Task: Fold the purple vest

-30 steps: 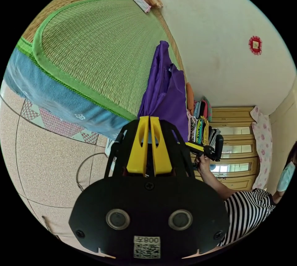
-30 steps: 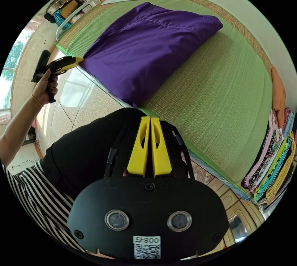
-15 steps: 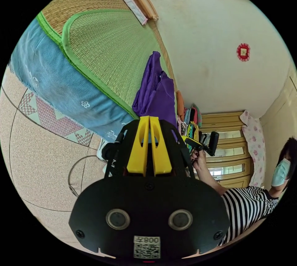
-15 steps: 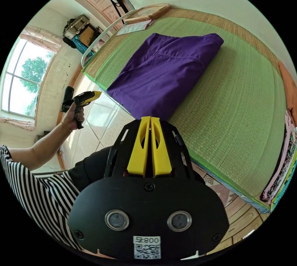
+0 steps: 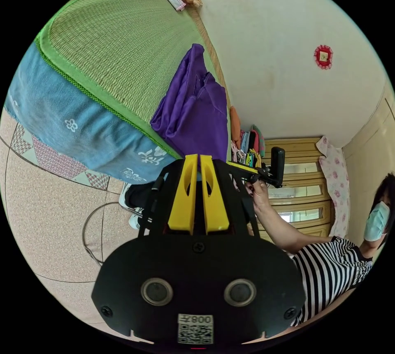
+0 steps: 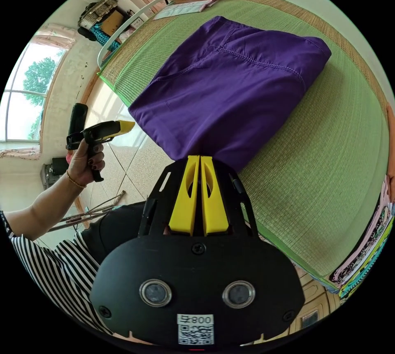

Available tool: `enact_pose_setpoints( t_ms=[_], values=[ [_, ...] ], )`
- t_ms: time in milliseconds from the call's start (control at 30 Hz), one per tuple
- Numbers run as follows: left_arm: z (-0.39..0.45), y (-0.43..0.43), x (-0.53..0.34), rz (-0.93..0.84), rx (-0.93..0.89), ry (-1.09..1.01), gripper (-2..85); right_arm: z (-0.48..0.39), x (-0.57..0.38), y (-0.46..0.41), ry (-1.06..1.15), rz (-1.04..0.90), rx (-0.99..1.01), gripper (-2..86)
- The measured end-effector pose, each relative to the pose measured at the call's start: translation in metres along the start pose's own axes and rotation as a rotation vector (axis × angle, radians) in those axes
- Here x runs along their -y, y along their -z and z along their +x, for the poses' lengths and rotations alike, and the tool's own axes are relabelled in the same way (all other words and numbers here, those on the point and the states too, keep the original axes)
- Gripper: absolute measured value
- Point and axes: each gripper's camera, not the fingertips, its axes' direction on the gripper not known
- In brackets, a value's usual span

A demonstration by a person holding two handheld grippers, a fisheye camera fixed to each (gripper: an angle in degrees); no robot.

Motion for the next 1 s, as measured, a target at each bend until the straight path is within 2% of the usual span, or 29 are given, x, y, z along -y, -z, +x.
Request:
enact_pose_setpoints(
  t_ms=[100,267,400,500,733,867,1000],
  values=[
    [0.007,0.004,0.001,0.026,0.015,-0.001,2.3,-0.005,0.002,-0.007,0.009,-0.002,-0.021,0.1],
    [0.029,0.020,0.004,0.112,0.140,-0.030,5.0,-0.006,0.003,-0.012,0.020,-0.003,-0.008,0.1],
    [0.053,0.010,0.012,0.019,0.318,-0.110,6.1,-0.001,0.003,-0.019,-0.004,0.012,0.036,0.1],
    [0.068,-0.005,0.019,-0.071,0.413,-0.158,3.7,-0.002,0.004,-0.024,-0.007,0.015,0.048,0.1],
    [0.101,0.001,0.024,-0.034,0.441,-0.208,1.3,-0.003,-0.001,-0.033,0.006,0.010,0.076,0.2],
    [0.097,-0.010,0.027,-0.081,0.470,-0.169,1.2,0.001,-0.003,-0.046,-0.022,0.014,0.139,0.2],
    [0.094,-0.016,0.028,-0.064,0.422,-0.118,1.2,0.000,-0.002,-0.054,-0.038,0.010,0.166,0.2]
  ],
)
